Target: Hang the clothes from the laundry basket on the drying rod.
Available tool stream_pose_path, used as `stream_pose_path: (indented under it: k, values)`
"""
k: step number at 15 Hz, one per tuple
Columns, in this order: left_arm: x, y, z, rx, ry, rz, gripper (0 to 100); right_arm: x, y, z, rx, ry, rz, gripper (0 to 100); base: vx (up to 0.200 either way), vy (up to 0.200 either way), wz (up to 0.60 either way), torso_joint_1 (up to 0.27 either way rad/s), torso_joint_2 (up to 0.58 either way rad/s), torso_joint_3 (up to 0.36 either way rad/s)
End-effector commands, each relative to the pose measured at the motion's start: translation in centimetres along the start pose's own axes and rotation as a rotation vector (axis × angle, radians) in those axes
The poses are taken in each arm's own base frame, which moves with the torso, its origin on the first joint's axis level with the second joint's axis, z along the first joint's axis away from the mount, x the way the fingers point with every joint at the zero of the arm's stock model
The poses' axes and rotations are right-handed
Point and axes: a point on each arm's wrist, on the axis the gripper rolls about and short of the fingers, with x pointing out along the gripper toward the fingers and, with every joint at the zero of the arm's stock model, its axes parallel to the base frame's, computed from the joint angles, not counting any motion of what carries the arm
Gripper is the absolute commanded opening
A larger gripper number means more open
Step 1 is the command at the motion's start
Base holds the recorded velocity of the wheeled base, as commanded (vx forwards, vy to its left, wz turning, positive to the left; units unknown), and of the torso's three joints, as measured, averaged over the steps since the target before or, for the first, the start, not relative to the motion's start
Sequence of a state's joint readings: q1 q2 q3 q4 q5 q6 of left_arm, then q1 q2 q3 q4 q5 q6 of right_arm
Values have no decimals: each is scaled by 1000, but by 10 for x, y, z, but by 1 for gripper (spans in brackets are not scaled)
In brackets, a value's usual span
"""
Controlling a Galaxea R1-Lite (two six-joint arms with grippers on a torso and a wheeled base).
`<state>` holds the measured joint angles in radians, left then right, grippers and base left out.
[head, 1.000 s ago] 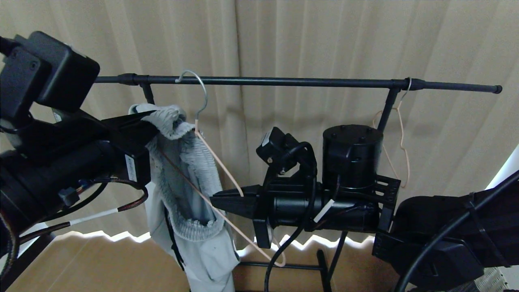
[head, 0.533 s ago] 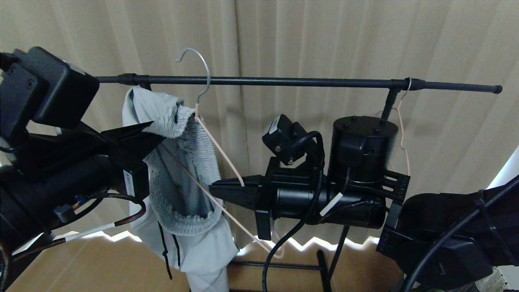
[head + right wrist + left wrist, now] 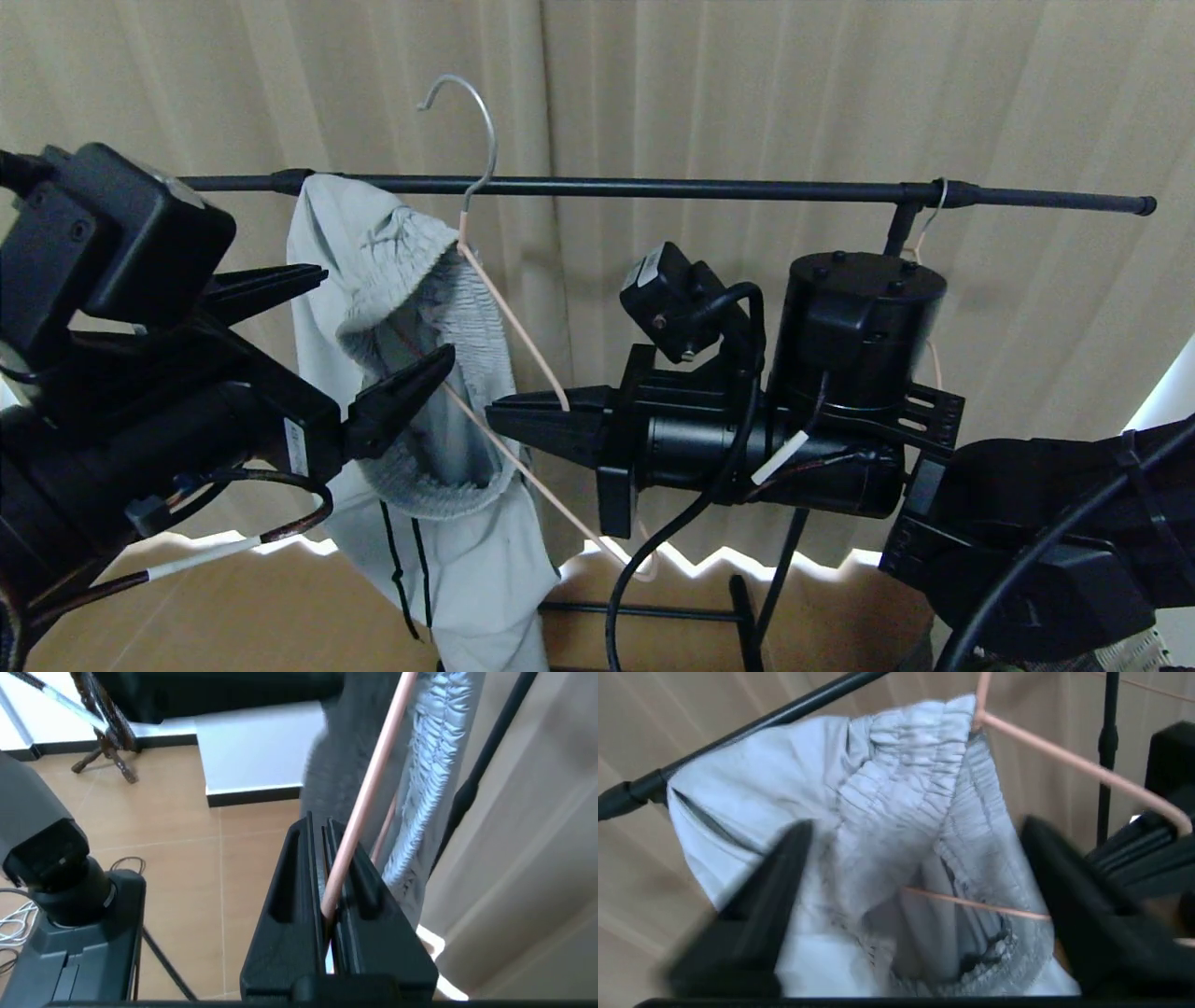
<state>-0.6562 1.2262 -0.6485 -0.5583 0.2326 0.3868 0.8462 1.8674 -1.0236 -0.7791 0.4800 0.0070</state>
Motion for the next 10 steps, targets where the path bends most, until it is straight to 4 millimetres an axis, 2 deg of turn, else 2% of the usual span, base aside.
stream_pose_path:
  k: [1,4,7,10]
  values:
    - [-11,-1,-9,6,11,-9,100,-2,2,3,-6,-10,1,0,0,0,0,0,0,0]
    - [-29,-3,-19,12,-5,-64,100,-6,-2,4,-5,-9,-13,0,0,0,0,0,0,0]
    - [-52,3,-21,73,-55,-46,100,-27,-4,11,4,-12,-47,0,0,0,0,0,0,0]
    - [-53,6,-22,102,-48,-26,100,-49,0,15,22,17,-71,0,0,0,0,0,0,0]
